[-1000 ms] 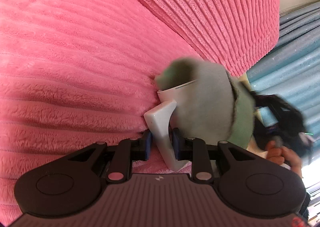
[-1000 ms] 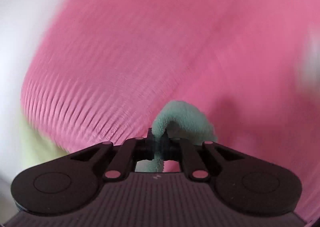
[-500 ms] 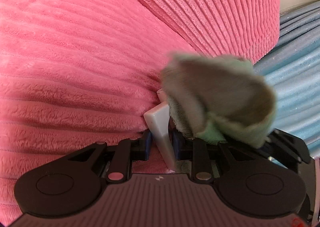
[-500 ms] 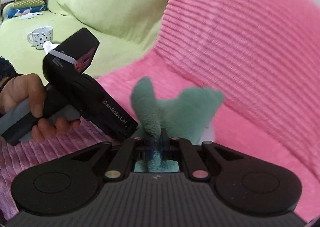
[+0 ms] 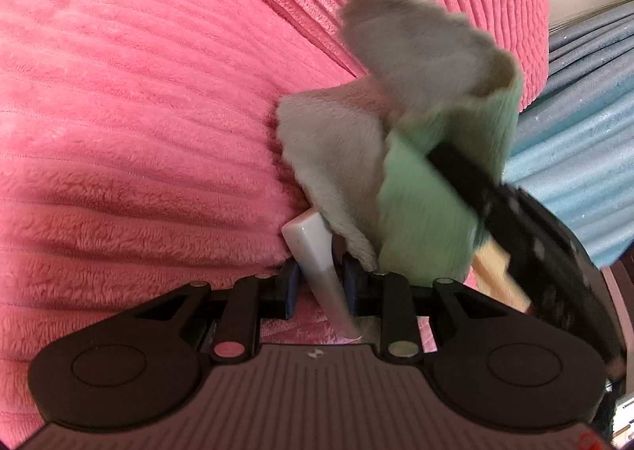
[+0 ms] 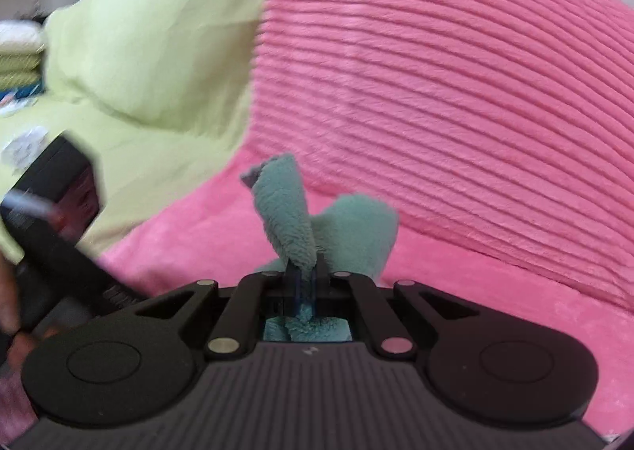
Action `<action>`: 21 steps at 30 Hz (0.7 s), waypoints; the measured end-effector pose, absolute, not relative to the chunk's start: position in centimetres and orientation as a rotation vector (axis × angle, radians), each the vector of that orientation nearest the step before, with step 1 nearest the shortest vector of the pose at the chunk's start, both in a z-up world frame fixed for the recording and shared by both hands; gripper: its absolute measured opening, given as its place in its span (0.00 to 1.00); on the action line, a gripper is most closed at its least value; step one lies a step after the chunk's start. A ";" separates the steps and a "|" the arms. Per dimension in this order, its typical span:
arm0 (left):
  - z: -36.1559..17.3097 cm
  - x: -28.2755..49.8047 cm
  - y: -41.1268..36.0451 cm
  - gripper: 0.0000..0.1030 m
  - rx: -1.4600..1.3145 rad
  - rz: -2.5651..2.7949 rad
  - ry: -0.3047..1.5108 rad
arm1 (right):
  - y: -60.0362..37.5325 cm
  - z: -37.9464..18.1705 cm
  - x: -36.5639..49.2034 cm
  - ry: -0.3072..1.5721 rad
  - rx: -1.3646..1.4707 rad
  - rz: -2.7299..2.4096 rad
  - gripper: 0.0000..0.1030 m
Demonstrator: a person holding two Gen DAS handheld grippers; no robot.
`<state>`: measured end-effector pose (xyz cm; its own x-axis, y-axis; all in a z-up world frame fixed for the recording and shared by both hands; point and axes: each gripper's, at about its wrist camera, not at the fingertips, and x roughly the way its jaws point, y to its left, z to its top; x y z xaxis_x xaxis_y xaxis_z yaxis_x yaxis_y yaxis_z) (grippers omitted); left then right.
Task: Clean container
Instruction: 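Hold the mug by its handle with the left tool while the right tool wipes its rim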
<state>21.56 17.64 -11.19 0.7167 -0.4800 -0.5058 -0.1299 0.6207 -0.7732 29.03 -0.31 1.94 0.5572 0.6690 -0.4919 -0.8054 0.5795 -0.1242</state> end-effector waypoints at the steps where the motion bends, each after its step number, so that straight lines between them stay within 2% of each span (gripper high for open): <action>1: -11.2 21.6 17.6 0.33 -0.897 -0.226 0.768 | -0.6 2.0 29.7 0.424 -0.337 0.859 0.03; 6: -11.2 21.6 17.4 0.33 -0.891 -0.223 0.769 | -3.7 1.5 33.2 0.534 -0.123 0.877 0.04; 11: -11.2 21.7 17.2 0.33 -0.890 -0.221 0.770 | -4.9 1.7 35.1 0.642 -0.063 0.852 0.05; 17: -11.1 22.0 17.4 0.29 -0.867 -0.214 0.778 | -6.9 -0.3 35.9 0.807 -0.134 0.792 0.06; 21: -11.2 21.9 17.6 0.31 -0.873 -0.213 0.778 | -7.9 -0.4 33.9 0.823 -0.318 0.680 0.05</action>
